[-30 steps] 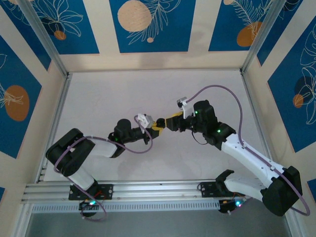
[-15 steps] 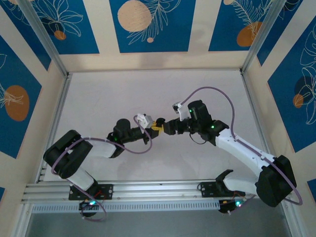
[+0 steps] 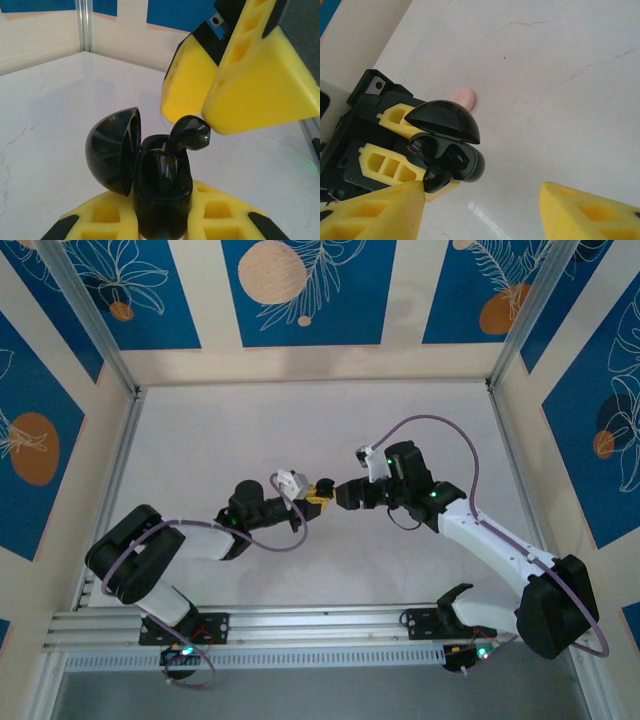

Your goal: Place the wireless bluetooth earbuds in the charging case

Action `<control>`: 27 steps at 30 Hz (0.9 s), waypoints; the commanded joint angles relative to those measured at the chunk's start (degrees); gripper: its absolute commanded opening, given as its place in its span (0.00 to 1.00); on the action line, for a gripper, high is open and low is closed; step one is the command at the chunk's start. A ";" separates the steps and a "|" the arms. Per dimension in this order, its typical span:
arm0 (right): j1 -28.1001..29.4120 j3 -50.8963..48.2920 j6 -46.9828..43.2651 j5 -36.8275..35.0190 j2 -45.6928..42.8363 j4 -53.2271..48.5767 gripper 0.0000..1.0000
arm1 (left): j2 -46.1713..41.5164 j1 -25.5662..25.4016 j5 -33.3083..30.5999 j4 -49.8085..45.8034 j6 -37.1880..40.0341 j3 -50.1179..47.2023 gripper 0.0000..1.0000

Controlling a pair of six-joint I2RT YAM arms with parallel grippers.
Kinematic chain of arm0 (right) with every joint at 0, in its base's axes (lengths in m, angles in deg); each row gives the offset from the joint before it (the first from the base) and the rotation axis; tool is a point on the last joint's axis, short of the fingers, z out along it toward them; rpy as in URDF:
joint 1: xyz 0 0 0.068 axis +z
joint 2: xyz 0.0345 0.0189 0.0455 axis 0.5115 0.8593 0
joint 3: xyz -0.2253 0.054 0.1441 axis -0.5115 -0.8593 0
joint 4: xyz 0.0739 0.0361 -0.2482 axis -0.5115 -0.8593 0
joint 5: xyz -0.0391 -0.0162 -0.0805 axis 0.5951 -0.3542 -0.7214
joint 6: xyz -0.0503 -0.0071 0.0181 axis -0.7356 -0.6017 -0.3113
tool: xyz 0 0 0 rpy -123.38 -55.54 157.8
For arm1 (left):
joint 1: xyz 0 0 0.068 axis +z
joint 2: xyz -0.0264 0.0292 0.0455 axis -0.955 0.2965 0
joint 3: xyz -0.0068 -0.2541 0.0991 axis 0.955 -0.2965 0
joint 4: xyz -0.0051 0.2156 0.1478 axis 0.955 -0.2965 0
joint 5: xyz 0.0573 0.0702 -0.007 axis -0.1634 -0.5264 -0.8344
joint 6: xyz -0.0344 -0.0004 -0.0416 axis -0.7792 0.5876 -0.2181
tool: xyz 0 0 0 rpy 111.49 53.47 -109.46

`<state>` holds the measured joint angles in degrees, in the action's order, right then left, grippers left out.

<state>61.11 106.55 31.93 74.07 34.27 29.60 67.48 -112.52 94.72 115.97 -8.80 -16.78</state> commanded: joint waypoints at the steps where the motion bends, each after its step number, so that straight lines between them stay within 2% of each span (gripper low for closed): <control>1: -0.84 0.98 0.94 0.88 0.15 -0.50 0.61 | -1.61 -0.25 1.31 1.29 0.65 -0.31 0.16; 20: -2.61 0.80 1.37 2.61 0.01 0.14 0.60 | -1.93 -0.24 5.42 4.32 -0.02 -0.94 0.16; 23: -4.35 -0.95 1.52 7.69 -1.92 3.73 0.60 | -1.65 -0.23 7.83 5.56 -0.34 -0.93 0.16; 27: -6.90 -2.41 2.17 20.77 -3.01 9.90 0.61 | -0.52 -0.23 11.27 8.66 -1.60 -0.68 0.16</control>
<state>55.32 104.80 33.39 83.86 32.50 34.37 66.62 -112.52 101.28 119.44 -9.22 -17.37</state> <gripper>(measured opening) 0.613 0.176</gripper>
